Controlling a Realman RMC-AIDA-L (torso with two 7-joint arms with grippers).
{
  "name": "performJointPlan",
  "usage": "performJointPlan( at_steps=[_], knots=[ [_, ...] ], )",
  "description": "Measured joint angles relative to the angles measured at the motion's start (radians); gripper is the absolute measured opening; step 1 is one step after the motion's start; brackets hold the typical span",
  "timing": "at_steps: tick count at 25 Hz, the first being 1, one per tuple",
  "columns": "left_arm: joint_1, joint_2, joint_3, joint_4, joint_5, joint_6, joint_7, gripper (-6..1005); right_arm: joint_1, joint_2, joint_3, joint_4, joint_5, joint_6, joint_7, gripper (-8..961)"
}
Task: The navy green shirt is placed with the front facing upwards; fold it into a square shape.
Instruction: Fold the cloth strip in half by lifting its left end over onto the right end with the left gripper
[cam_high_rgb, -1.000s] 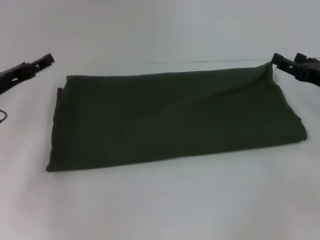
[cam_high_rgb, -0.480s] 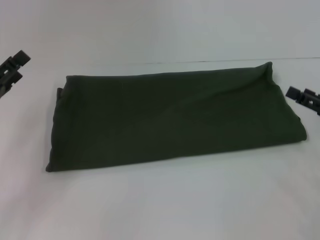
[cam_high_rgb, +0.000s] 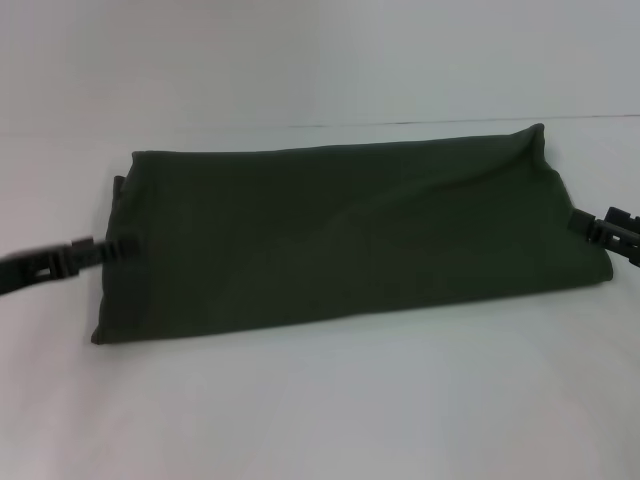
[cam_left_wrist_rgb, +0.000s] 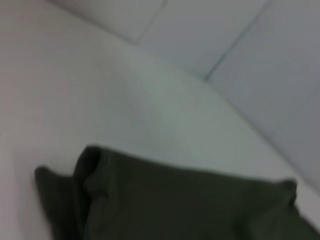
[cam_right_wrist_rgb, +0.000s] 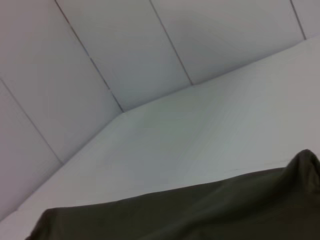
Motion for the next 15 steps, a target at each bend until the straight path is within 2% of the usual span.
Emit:
performJointPlan(
  at_steps=[7,15],
  knots=[
    [-0.004,-0.001,0.049,0.045,0.167,-0.009,-0.117,906,0.008,0.005,0.008,0.000,0.008,0.019,-0.012,893],
    [0.003,-0.008,0.056,0.050,0.220,-0.010,-0.144,889,0.018,0.009,0.009,0.000,0.018,0.020,-0.024,893]
  ],
)
